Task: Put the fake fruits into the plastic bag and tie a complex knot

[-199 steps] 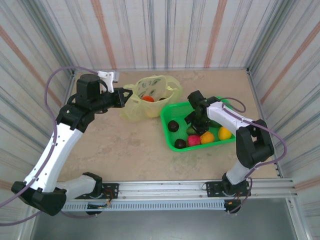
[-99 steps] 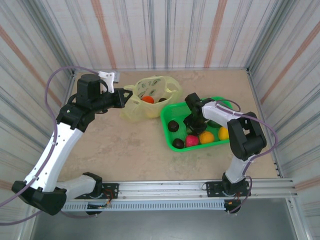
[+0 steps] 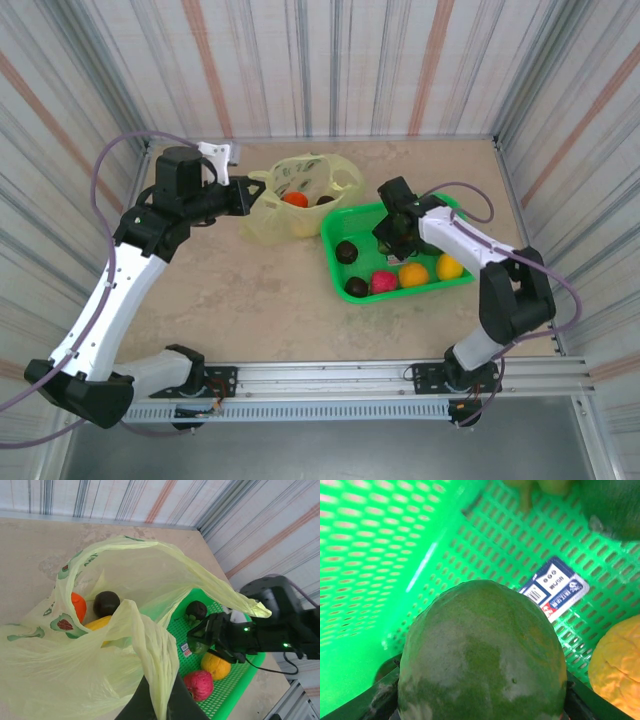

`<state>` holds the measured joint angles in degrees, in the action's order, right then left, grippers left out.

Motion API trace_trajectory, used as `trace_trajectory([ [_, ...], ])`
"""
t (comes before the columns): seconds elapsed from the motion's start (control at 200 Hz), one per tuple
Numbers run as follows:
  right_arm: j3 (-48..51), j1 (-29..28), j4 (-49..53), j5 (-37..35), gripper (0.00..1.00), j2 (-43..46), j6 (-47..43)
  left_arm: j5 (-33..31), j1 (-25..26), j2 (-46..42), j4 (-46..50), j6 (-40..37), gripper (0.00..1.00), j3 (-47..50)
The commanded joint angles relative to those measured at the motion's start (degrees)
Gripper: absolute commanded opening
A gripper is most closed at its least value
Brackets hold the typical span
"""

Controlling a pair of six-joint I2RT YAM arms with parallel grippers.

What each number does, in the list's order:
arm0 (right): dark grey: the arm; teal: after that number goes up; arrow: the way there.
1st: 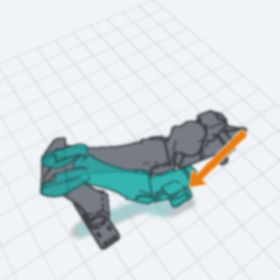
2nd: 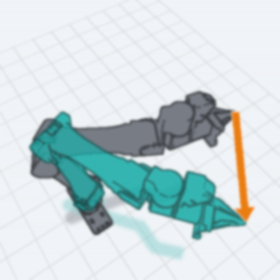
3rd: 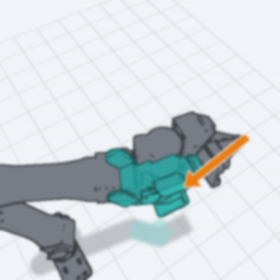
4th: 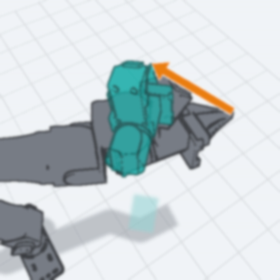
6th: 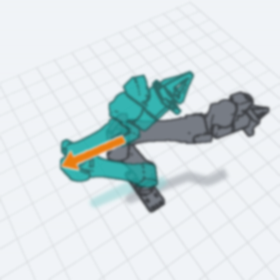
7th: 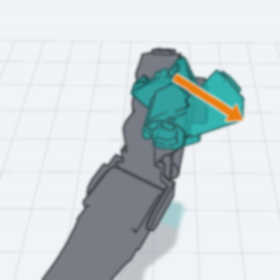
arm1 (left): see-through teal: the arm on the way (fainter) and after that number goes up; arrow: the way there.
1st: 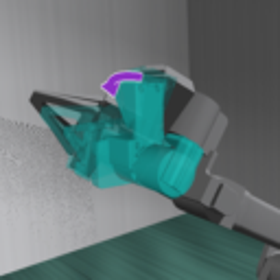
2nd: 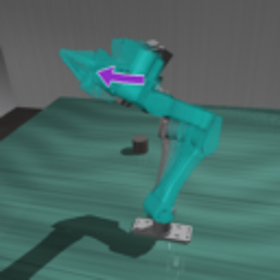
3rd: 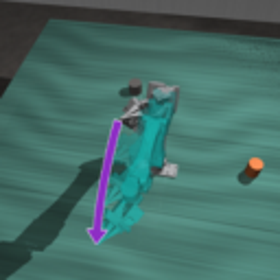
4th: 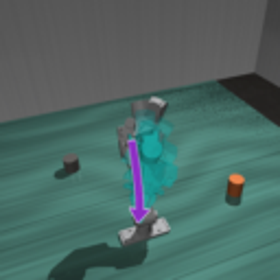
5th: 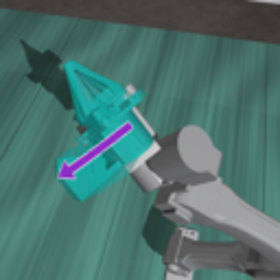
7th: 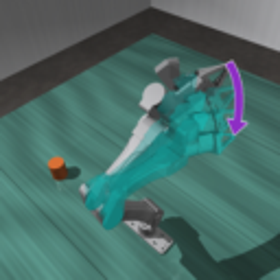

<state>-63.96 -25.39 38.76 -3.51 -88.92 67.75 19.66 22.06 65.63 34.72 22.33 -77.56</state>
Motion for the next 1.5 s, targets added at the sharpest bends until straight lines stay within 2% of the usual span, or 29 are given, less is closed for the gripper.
trace_trajectory([
  [0.0, 3.0, 0.3, -3.5, -3.3, 0.45, 6.2, -6.3, -0.4, -0.4, 0.0, 0.7, -0.8, 0.00, -2.0],
  [0.185, 4.7, -0.3, -12.6, -2.2, 0.44, 18.9, -18.0, -0.8, -0.4, -0.2, 0.9, -0.7, 0.00, -1.8],
  [0.356, -0.8, -4.1, -16.7, 0.1, 0.44, 24.6, -30.1, -0.8, -0.4, -0.3, 0.7, -0.4, 0.00, -1.7],
  [0.566, -9.1, -14.5, -22.4, 2.0, 0.44, 24.8, -41.5, -0.9, -0.4, -0.3, 0.5, -0.3, 0.00, -1.6],
  [0.786, -19.0, -24.1, -20.5, 2.0, 0.45, 16.6, -48.5, -1.3, -0.4, -0.6, 0.7, -0.3, 0.00, -1.9],
  [0.862, -20.8, -25.6, -19.4, 0.1, 0.45, 13.8, -48.4, -1.4, -0.4, -0.7, 0.8, -0.1, 0.00, -1.9],
  [0.992, -20.1, -27.8, -20.9, -5.3, 0.44, 9.6, -42.8, -1.5, -0.4, -1.1, 0.7, 0.0, 0.00, -2.0],
  [1.107, -22.0, -31.8, -19.6, -14.8, 0.44, 5.3, -41.9, -1.5, -0.4, -1.3, 0.9, 0.0, 0.00, -2.1],
  [1.187, -23.8, -31.8, -16.9, -20.7, 0.44, 2.8, -39.3, -1.6, -0.4, -1.5, 0.8, 0.0, 0.00, -2.1],
  [1.368, -23.4, -31.0, -16.2, -27.0, 0.47, -1.1, -34.1, -1.4, -0.4, -1.9, 0.7, 0.0, 0.00, -2.0],
  [1.498, -25.8, -29.3, -16.3, -26.9, 0.48, -4.8, -34.5, -0.8, -0.4, -1.9, 0.6, 0.1, 0.00, -1.9],
])
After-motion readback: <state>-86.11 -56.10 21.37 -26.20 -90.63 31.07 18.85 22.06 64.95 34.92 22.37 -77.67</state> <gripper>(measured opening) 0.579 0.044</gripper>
